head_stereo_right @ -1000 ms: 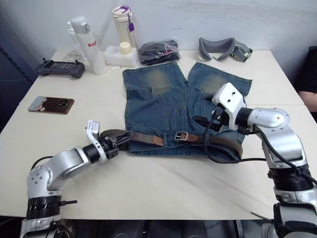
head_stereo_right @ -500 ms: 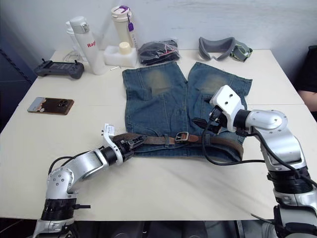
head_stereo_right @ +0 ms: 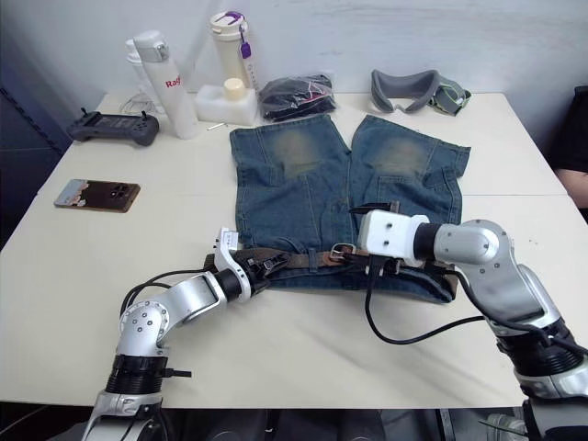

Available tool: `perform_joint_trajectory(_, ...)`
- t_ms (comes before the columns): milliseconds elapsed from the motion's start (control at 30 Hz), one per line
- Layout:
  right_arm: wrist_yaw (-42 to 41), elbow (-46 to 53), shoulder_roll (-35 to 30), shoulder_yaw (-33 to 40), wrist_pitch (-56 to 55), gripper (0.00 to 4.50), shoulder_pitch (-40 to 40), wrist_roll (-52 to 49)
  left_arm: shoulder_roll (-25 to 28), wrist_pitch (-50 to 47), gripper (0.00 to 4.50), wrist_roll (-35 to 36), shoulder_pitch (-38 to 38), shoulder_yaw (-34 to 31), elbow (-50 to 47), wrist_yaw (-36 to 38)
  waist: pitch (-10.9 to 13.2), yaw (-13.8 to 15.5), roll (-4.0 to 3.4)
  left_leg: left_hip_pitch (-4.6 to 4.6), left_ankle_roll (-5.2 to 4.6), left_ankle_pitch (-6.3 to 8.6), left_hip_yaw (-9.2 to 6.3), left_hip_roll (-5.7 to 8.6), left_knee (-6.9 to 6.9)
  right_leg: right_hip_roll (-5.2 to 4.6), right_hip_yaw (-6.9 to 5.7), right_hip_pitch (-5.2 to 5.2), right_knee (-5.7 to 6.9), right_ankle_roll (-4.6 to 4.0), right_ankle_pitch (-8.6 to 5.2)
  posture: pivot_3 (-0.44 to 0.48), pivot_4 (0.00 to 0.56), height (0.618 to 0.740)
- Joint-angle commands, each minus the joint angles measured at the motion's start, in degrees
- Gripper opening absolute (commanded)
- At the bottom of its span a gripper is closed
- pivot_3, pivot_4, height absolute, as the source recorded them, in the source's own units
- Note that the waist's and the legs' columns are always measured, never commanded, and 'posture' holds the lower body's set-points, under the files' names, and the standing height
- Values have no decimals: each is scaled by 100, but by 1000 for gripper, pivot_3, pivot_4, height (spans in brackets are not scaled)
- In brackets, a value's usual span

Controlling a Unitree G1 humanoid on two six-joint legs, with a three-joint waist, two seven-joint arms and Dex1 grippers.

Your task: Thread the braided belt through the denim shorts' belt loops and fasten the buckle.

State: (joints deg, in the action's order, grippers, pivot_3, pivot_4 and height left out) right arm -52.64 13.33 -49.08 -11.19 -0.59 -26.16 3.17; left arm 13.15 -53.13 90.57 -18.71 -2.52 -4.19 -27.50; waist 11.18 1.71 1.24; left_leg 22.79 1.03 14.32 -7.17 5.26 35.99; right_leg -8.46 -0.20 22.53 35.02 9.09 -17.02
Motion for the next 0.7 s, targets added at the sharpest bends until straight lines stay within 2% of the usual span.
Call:
perform_joint_trajectory(33,553,-232,67,-83,-1133,4161,11,774,98,-229,0,-232,95,-10,167,98,0,-10,0,-2,0,0,3,-1,-1,0,1,0,0,0,0,0,150,740)
perform_joint_trajectory(300,819,-575,329,-356,-1907,4161,104,1301,211,-563,0,-380,38,-73,207,301,-2,-19,-3,-17,2,-3,0,-4,-5,5,13,-7,0,-4,3,0,150,740)
perform_joint_trajectory(500,600,-563,244,-318,-2252,4161,234,1102,541,-1004,0,-754,6,74,297,853,-2,-38,-3,-37,-2,0,-1,-5,-30,7,40,-5,0,-4,3,0,150,740)
perform_joint_trajectory(700,759,-639,481,-437,-2294,4161,103,1477,512,-1203,0,-1300,-198,221,432,1396,-2,-29,-3,-46,-3,1,2,-7,-37,8,45,-8,-3,-4,3,0,150,740)
